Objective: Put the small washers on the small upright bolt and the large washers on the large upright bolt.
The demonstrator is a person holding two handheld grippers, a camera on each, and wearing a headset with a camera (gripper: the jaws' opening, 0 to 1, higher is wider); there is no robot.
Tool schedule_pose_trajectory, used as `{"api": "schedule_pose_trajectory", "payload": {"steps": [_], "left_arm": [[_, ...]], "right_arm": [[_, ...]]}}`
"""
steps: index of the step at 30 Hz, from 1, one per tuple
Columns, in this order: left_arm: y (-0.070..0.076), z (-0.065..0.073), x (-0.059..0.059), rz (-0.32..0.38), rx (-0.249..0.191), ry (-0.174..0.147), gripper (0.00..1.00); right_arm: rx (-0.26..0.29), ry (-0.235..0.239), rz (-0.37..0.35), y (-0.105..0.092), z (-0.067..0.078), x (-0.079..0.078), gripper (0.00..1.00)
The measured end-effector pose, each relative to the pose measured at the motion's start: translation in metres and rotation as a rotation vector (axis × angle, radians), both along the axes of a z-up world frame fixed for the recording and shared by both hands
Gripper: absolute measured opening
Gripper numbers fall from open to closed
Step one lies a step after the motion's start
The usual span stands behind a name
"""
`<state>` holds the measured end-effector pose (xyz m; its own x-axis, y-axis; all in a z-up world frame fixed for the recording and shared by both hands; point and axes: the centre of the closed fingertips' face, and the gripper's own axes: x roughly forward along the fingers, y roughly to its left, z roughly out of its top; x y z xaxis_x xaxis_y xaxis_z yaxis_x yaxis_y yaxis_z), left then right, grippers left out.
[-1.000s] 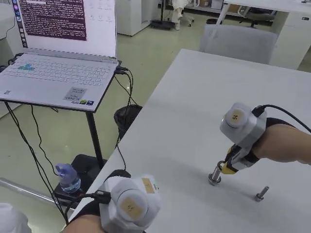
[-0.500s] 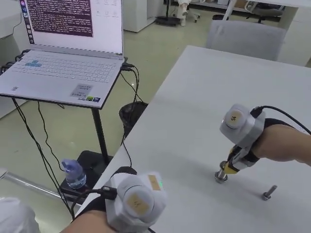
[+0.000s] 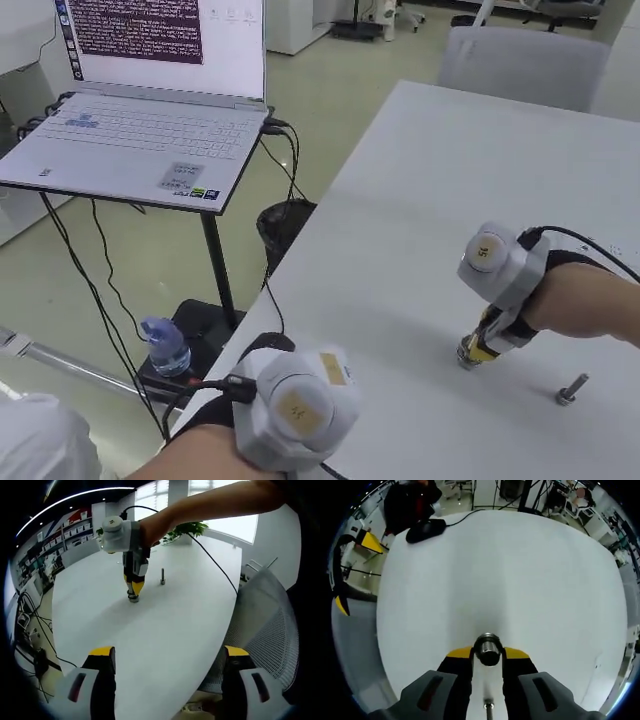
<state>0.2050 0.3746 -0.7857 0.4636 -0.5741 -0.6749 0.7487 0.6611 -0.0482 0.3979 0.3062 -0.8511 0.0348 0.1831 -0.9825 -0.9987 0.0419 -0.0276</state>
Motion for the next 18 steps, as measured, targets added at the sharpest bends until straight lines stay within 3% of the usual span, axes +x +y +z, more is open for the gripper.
{"api": "schedule_pose_trajectory", "payload": {"steps": [18], "left_arm": [[0.0055, -0.0009, 0.0029, 0.002, 0.002, 0.012, 0.86]], "right_arm": [[-0.014, 0.012, -0.013, 0.0022, -0.0082, -0.0011, 0.22]]}}
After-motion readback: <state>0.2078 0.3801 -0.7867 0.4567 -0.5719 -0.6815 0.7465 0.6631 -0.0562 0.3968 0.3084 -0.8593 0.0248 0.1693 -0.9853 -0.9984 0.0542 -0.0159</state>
